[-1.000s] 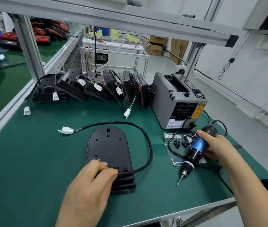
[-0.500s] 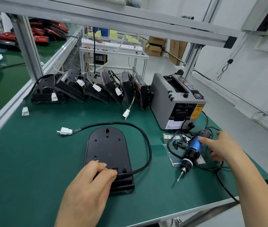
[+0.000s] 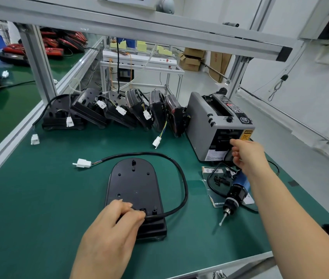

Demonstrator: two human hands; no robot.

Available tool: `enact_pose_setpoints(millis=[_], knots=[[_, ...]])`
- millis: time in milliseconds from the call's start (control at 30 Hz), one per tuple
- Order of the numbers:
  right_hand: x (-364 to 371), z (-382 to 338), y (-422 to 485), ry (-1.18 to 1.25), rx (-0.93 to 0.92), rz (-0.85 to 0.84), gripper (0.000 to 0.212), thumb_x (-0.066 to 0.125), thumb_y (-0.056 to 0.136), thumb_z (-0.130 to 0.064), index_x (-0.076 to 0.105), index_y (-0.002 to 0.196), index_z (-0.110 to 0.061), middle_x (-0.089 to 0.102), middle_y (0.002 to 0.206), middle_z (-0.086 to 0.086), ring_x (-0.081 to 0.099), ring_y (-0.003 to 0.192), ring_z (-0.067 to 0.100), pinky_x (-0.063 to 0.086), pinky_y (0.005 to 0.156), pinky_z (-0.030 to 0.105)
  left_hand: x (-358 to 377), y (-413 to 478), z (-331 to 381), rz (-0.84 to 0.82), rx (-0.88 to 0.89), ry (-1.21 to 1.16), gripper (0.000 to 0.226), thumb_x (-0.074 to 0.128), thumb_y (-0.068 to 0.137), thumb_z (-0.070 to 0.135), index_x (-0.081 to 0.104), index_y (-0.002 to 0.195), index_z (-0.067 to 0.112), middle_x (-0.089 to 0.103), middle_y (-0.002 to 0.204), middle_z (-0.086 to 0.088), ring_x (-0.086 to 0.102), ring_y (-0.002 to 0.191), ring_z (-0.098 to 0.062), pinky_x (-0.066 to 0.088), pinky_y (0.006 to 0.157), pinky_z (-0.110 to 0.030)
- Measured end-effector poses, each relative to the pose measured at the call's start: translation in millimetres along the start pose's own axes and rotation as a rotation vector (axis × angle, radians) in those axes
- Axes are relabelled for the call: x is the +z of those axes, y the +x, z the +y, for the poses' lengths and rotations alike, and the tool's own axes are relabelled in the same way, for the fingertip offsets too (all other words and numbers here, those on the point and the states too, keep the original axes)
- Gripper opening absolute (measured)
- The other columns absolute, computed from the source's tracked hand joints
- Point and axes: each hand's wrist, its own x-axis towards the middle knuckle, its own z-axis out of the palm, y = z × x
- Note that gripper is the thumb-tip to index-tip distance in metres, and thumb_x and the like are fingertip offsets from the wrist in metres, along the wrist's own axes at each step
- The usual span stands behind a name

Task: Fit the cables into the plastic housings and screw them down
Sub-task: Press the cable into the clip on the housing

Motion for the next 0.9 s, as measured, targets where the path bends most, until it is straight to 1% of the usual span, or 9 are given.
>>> enact_pose_setpoints(millis=[100,233,300,400,467,533,633,767,900], knots=[[4.3,0.7,1.3,0.059,0.014,0.005,0.011,0.063,0.088,-0.017,0.06,0.09,-0.007,0.047,0.064,0.0,0.039,0.048,0.009,0.037,0.037,0.015,-0.1,-0.7,0.1,-0.002,0.0,0.003,0.023,0.052,0.086,0.027,0.071,0.079,0.017,0.051,0.085,0.008,0.058,0.092,-0.007,0.045,0.078,-0.02],[7.1,-0.8,0.1,0.115,0.014,0.012,0.016,0.063,0.088,-0.019,0.062,0.094,-0.004,0.046,0.061,0.0,0.039,0.047,0.008,0.038,0.038,0.013,-0.8,-1.0,0.7,-0.006,0.001,0.023,0.026,0.051,0.086,0.027,0.073,0.077,0.015,0.053,0.082,0.006,0.057,0.091,-0.007,0.045,0.079,-0.02],[8.9,-1.6,0.7,0.126,0.015,0.02,0.014,0.064,0.088,-0.018,0.062,0.092,-0.004,0.046,0.061,0.0,0.04,0.046,0.008,0.04,0.038,0.013,-1.0,-1.0,0.9,-0.006,0.003,0.032,0.027,0.051,0.087,0.027,0.072,0.077,0.015,0.054,0.081,0.005,0.058,0.091,-0.008,0.047,0.076,-0.02],[11.7,-1.0,2.3,0.137,0.009,0.044,0.011,0.065,0.087,-0.016,0.059,0.083,-0.008,0.048,0.061,0.001,0.042,0.046,0.009,0.041,0.038,0.014,-0.9,-1.0,1.4,-0.008,-0.008,0.03,0.027,0.051,0.087,0.027,0.073,0.078,0.015,0.057,0.08,0.003,0.059,0.091,-0.008,0.049,0.074,-0.022],[13.4,-1.0,2.7,0.151,0.006,0.07,0.013,0.066,0.086,-0.015,0.056,0.078,-0.01,0.049,0.062,0.001,0.043,0.047,0.008,0.041,0.04,0.015,-1.4,-1.0,2.0,-0.014,-0.015,0.035,0.026,0.051,0.087,0.027,0.073,0.078,0.015,0.057,0.08,0.003,0.061,0.09,-0.009,0.053,0.068,-0.026],[15.0,-1.3,2.7,0.168,0.009,0.092,0.015,0.066,0.085,-0.014,0.055,0.075,-0.012,0.05,0.063,0.001,0.045,0.049,0.008,0.041,0.041,0.015,-2.5,-1.0,2.3,-0.024,-0.019,0.042,0.024,0.052,0.086,0.026,0.072,0.078,0.016,0.057,0.08,0.003,0.062,0.089,-0.01,0.053,0.063,-0.026],[16.9,-1.4,2.3,0.192,0.011,0.109,0.016,0.065,0.085,-0.012,0.054,0.073,-0.012,0.051,0.064,0.001,0.045,0.05,0.008,0.041,0.044,0.016,-3.9,-1.0,2.6,-0.036,-0.022,0.053,0.024,0.052,0.086,0.025,0.072,0.079,0.015,0.057,0.081,0.002,0.06,0.09,-0.009,0.047,0.063,-0.022],[19.8,-2.0,1.8,0.233,0.016,0.12,0.017,0.063,0.084,-0.01,0.052,0.071,-0.012,0.048,0.061,0.001,0.042,0.047,0.008,0.038,0.042,0.015,-4.9,-1.1,4.1,-0.04,-0.037,0.052,0.024,0.052,0.086,0.025,0.072,0.08,0.014,0.057,0.081,0.001,0.059,0.09,-0.01,0.052,0.056,-0.031],[20.2,0.0,-1.6,0.26,0.011,0.128,0.016,0.063,0.083,-0.01,0.052,0.072,-0.012,0.049,0.063,0.001,0.042,0.048,0.008,0.036,0.039,0.014,-6.2,-1.3,5.4,-0.055,-0.048,0.048,0.018,0.056,0.086,0.022,0.071,0.08,0.014,0.056,0.08,0.001,0.06,0.089,-0.011,0.053,0.053,-0.032]])
